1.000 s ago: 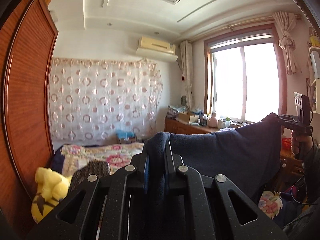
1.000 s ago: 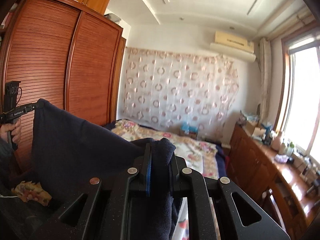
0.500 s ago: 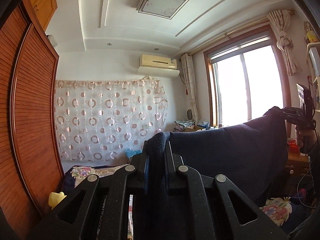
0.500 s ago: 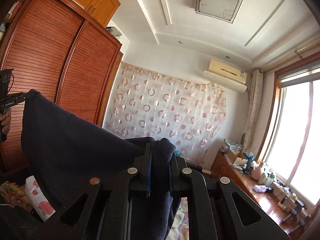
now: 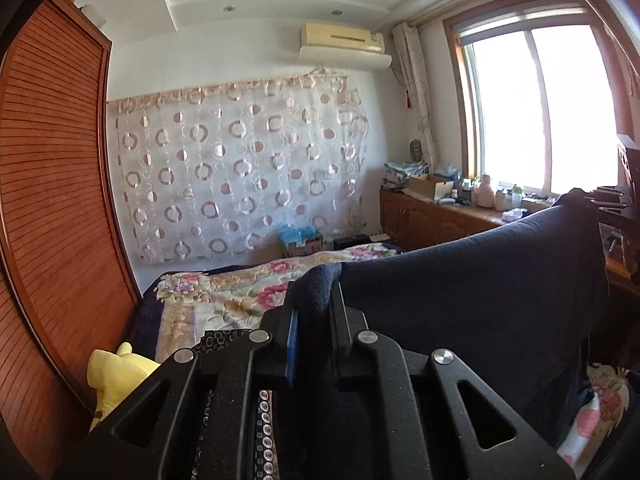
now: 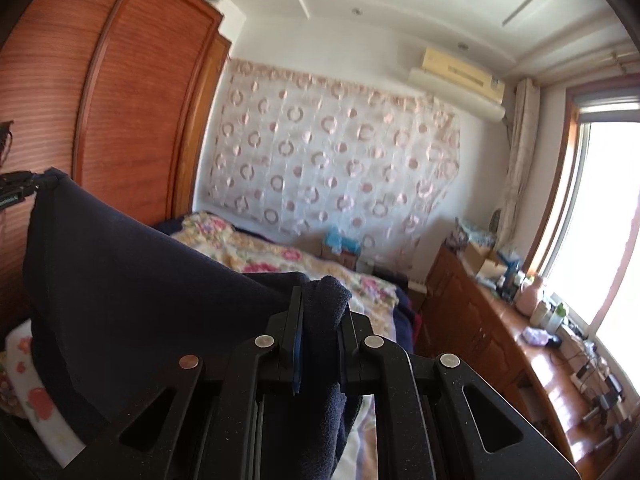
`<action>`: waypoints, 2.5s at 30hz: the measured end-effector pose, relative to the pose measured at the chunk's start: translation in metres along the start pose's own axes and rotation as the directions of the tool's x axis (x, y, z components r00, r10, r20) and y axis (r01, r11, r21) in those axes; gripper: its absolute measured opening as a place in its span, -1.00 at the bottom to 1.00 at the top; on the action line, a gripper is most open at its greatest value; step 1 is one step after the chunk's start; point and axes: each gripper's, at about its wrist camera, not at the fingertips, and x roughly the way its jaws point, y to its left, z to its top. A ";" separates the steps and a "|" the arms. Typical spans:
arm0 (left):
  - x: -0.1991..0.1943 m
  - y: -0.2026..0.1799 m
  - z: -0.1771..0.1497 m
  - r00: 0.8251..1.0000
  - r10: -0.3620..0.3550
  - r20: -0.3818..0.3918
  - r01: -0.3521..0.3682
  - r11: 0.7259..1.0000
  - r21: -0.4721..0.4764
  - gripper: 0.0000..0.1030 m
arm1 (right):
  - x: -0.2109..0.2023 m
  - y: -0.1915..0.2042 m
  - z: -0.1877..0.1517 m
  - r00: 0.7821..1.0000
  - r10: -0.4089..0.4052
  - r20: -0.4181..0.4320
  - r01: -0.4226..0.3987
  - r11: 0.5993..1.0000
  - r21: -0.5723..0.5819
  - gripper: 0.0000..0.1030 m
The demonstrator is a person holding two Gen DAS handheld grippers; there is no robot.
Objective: Fold small clothes
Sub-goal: 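Lift the hem with both grippers and fold it toward the collar, then open both grippers and release the folded hem onto the shirt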
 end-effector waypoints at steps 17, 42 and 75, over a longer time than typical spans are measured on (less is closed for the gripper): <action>0.077 -0.032 -0.122 0.942 -0.090 -0.324 0.072 0.995 -0.065 0.52 | 0.162 0.009 -0.075 0.912 0.076 -0.404 -0.009 0.986 0.165 -0.16; 0.073 -0.048 -0.205 0.854 -0.140 -0.501 0.063 0.984 -0.168 0.52 | 0.176 -0.007 -0.136 0.851 0.249 -0.462 -0.099 0.941 0.325 -0.08; 0.102 -0.022 -0.205 0.867 -0.043 -0.497 -0.114 0.953 -0.281 -0.34 | 0.171 -0.001 -0.147 0.861 0.207 -0.465 -0.070 0.953 0.294 -0.02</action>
